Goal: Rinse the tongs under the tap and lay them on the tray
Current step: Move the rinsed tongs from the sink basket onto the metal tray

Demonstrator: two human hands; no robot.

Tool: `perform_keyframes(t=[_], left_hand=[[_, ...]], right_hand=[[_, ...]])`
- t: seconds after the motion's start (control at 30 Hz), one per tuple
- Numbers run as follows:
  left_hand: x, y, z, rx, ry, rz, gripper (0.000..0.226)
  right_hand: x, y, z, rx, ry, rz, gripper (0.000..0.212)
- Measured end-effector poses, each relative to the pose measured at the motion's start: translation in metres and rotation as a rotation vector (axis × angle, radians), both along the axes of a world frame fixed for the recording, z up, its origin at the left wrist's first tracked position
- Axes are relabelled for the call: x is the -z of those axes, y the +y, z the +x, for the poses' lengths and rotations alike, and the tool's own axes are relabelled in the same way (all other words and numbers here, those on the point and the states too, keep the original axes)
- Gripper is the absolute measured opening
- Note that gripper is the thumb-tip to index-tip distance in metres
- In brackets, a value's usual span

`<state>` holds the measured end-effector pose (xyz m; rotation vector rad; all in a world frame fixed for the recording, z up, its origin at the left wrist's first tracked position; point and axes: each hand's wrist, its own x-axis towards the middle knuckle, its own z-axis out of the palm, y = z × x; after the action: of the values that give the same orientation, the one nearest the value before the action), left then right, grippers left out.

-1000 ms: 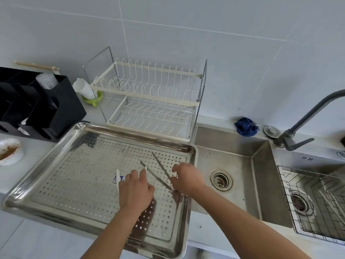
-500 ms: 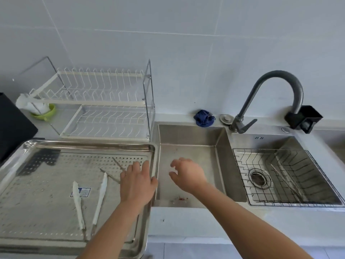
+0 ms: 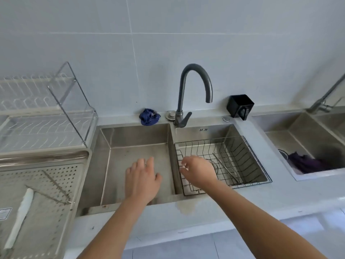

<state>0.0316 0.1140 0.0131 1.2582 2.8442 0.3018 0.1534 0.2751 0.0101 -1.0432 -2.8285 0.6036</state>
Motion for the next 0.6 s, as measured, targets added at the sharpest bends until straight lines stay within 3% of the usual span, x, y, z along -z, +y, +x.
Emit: perform_keyframes(t=[0.23, 0.6], left_hand=[[0.006, 0.051, 0.033, 0.116, 0.036, -0.014, 0.052], [0.056, 0.125, 0.029, 0.225, -0.075, -0.008, 0.063]], right_hand=[[0.009, 0.051, 0.054, 0.137, -0.031, -0.034, 0.028], [0.043, 0.108, 0.085, 0.355, -0.246, -0.08, 0.022]])
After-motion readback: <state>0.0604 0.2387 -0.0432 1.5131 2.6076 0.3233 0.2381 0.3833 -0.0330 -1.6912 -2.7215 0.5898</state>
